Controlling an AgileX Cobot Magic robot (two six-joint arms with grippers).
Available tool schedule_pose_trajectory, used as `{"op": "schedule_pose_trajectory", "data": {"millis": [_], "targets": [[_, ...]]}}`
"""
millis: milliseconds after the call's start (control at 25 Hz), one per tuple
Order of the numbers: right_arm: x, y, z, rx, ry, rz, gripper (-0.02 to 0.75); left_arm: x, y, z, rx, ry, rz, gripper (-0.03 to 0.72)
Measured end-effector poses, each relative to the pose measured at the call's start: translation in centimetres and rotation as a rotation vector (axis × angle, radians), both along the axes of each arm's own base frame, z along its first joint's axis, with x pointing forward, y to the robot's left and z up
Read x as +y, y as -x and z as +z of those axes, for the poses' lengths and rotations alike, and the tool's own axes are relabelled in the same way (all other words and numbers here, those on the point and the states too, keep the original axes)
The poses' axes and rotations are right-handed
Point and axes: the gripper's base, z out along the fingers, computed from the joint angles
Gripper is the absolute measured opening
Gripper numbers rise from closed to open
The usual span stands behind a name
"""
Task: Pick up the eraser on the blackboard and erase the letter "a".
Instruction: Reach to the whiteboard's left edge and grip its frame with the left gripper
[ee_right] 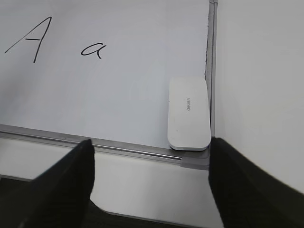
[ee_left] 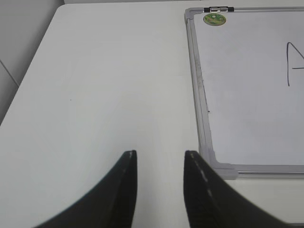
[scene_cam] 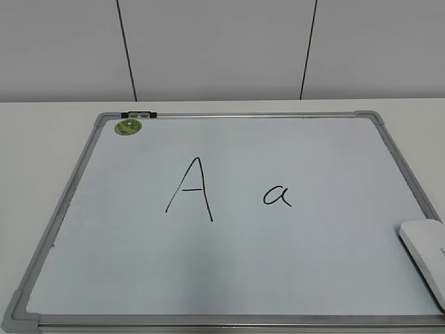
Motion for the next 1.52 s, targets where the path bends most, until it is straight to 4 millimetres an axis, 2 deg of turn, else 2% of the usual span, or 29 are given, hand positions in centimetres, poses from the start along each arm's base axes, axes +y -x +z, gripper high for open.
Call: {"op": "schedule_pose_trajectory", "data": {"millis": [400, 560, 800, 1080, 1240, 1520], "targets": [[0.0, 0.0, 0.0, 0.0, 0.0, 0.0, 0.555, 0.0, 0.0, 0.0, 0.003, 0.0, 0.0, 0.242], [0.0, 0.0, 0.0, 0.0, 0.0, 0.0, 0.555, -0.1, -1.2, 0.5, 0.064, 0.002, -0.003, 0.242], [0.0, 0.0, 0.0, 0.0, 0.0, 0.0, 0.555, -0.2, -6.4, 2.8, 0.241, -0.009, 0.0, 0.242], [0.0, 0.0, 0.0, 0.0, 0.0, 0.0, 0.555, -1.2, -14.5, 4.2, 0.422, 0.088, -0.032, 0.242], [0.0, 0.0, 0.0, 0.0, 0.0, 0.0, 0.555, -1.6, -19.0, 4.1, 0.496, 0.115, -0.033, 0.242], [0.0, 0.0, 0.0, 0.0, 0.0, 0.0, 0.555, -2.0, -25.8, 2.2, 0.627, 0.138, -0.036, 0.242]]}}
